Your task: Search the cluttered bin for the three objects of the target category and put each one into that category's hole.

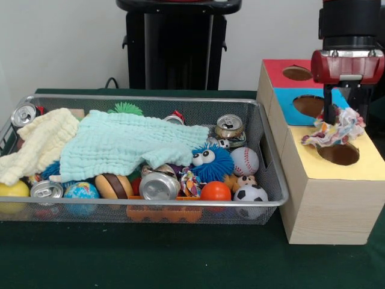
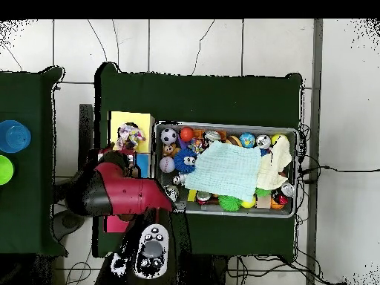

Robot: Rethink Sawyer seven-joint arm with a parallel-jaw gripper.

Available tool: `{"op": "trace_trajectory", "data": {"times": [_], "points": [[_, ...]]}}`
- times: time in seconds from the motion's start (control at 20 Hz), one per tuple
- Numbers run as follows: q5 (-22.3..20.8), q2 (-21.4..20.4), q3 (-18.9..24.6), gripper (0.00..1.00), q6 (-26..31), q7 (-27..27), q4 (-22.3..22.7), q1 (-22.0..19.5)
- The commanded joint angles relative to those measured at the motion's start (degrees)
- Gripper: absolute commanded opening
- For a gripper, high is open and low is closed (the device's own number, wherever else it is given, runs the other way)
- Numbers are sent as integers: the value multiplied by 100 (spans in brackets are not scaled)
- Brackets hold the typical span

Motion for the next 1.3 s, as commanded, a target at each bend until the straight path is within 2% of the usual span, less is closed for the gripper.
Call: {"op": "trace_trajectory", "data": {"times": [0.05, 0.15, 0.35, 0.45, 1.3], "points": [[329, -918, -417, 100, 2120, 1298, 160, 271], [344, -1106, -543, 100, 2641, 1409, -48, 336], [311, -1220, -775, 100, 3241, 1544, -398, 464], [303, -1180, -775, 100, 3296, 1519, -482, 464], [435, -1084, -694, 100, 2883, 1411, -327, 418]]}}
